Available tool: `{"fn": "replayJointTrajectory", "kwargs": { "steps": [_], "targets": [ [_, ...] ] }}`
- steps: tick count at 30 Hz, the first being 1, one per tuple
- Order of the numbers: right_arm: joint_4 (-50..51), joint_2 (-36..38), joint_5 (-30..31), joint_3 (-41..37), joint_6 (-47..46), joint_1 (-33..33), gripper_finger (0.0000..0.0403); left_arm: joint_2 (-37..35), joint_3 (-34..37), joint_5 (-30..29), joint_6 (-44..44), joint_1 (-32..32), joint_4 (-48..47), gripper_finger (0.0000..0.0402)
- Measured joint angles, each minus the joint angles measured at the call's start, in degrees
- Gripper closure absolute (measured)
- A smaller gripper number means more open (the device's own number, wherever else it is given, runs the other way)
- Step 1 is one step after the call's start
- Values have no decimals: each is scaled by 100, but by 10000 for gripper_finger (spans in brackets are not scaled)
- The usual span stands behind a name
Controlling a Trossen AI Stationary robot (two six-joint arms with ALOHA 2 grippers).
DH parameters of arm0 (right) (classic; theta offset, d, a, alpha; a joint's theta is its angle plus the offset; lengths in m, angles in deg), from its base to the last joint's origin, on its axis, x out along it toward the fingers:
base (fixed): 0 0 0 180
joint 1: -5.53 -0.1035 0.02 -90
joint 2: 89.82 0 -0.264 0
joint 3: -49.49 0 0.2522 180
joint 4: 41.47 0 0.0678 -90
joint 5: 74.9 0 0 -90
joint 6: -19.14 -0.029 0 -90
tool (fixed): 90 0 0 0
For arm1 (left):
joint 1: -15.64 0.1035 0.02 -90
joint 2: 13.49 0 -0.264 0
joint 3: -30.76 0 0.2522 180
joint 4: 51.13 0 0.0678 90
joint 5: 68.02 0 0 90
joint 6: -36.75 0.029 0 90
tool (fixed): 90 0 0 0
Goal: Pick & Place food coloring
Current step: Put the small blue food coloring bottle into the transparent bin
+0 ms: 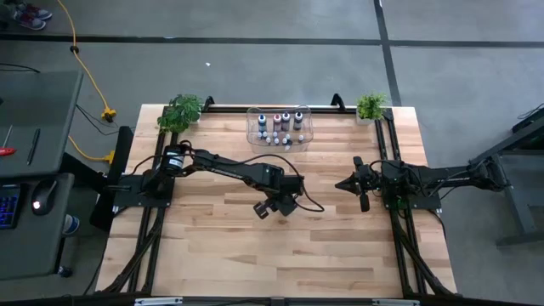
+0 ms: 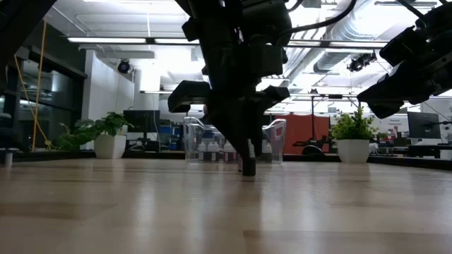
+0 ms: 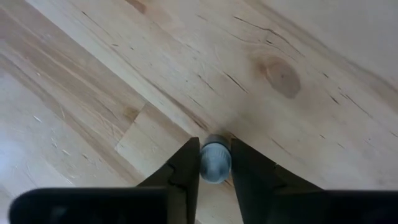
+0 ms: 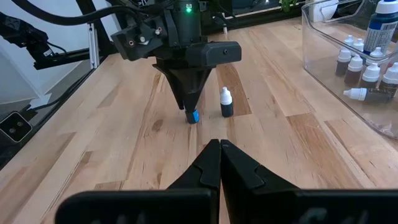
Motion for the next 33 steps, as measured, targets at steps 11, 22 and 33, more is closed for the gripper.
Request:
{"fn": "replayJointTrajectory", "kwargs": {
  "steps": [11, 22, 33],
  "targets": [
    [0, 1, 0, 1, 0, 0, 402, 0, -13, -14, -472, 0, -3, 343],
    [0, 2, 0, 2, -1, 0, 402, 11, -1191, -152, -2850, 2, -1256, 345],
    [0, 0, 0, 2, 0, 0, 402, 9, -2124, 940, -5451, 186, -2275, 346]
  ]
}}
